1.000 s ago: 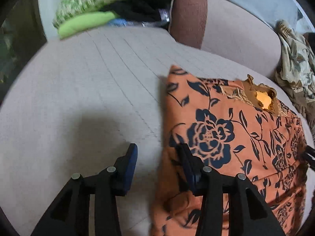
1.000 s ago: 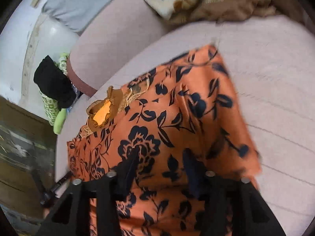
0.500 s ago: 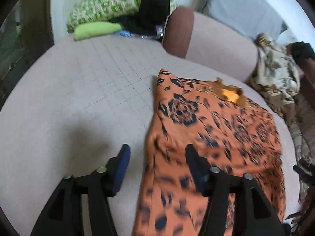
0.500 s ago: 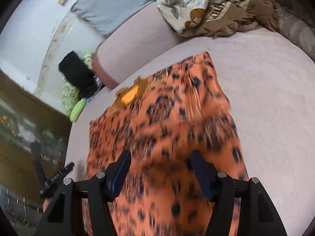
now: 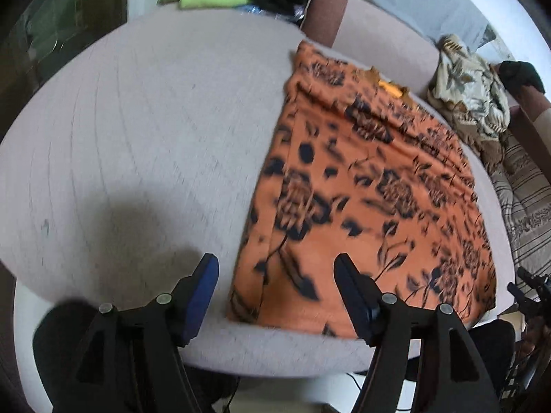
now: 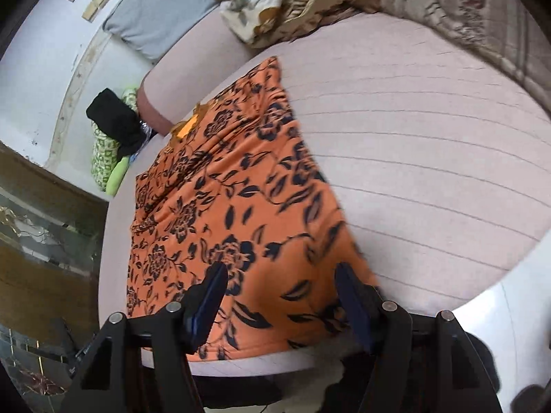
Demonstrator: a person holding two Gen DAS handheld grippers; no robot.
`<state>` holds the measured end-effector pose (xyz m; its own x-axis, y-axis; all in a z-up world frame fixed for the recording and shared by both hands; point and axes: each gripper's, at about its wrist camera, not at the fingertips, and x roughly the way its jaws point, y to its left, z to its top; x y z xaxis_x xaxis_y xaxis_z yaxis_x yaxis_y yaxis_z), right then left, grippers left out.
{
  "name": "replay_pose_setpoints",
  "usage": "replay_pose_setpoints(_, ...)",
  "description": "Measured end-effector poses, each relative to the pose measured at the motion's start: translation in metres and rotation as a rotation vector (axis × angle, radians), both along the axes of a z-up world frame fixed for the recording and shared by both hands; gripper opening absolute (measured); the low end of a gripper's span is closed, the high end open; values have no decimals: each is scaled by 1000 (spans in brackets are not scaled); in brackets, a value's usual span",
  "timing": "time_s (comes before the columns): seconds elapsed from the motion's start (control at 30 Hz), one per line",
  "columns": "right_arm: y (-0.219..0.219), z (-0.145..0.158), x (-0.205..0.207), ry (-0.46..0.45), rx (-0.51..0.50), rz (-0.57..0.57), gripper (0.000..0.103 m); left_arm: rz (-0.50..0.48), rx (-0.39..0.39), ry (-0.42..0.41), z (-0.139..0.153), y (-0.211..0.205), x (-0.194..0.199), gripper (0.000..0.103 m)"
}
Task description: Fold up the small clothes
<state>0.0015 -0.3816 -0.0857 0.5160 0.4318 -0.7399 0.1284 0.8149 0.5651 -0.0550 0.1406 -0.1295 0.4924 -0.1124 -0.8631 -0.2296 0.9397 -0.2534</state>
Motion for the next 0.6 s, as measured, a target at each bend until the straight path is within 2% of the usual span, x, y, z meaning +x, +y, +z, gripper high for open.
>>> replay_pose_setpoints(0.23, -11, -14, 5, 30, -38, 4, 68, -24, 15, -28, 4, -5, -4, 70)
replay_pose_setpoints(0.5, -5, -35, 16, 75, -64, 63, 68, -13, 16, -4, -2, -6, 1, 70)
replay_pose_setpoints(0.6, -2, -38, 19, 82, -63, 78, 68, -18, 3, 33, -12, -7, 4, 70)
